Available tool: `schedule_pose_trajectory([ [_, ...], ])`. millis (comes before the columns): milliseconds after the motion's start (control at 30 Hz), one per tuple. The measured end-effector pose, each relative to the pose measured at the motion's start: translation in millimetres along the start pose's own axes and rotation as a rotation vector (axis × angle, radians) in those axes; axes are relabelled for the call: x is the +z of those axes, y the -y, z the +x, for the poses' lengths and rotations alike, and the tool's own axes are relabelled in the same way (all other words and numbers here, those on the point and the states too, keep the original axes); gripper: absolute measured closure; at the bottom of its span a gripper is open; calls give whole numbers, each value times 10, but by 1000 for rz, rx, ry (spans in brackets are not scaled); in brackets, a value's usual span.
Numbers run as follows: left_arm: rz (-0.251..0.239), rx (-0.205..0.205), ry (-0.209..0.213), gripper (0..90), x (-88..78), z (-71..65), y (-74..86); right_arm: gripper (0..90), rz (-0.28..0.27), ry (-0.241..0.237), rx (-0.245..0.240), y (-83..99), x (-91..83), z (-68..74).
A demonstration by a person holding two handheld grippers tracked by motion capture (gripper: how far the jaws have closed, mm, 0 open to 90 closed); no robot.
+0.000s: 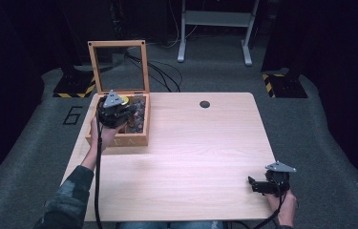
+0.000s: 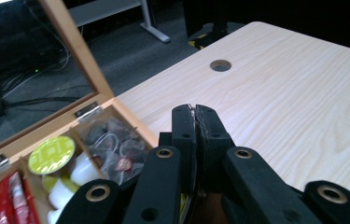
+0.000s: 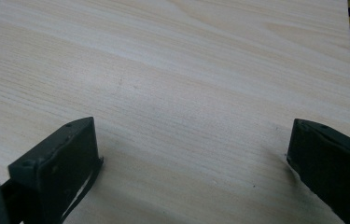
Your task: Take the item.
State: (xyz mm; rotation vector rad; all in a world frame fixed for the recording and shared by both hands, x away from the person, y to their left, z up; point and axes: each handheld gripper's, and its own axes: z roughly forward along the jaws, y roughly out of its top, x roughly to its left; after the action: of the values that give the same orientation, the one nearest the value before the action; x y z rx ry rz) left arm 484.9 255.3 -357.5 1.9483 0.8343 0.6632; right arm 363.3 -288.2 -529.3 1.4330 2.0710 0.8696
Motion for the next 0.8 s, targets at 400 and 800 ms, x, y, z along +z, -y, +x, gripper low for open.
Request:
schedule_pose_trajectory([
  [400,-10,29,63,868,163,-285,-65,12,0,0,0,0,1,-1],
  [800,9,36,111,867,425,-513,-30,12,1,-1,-1,1,1,-4],
])
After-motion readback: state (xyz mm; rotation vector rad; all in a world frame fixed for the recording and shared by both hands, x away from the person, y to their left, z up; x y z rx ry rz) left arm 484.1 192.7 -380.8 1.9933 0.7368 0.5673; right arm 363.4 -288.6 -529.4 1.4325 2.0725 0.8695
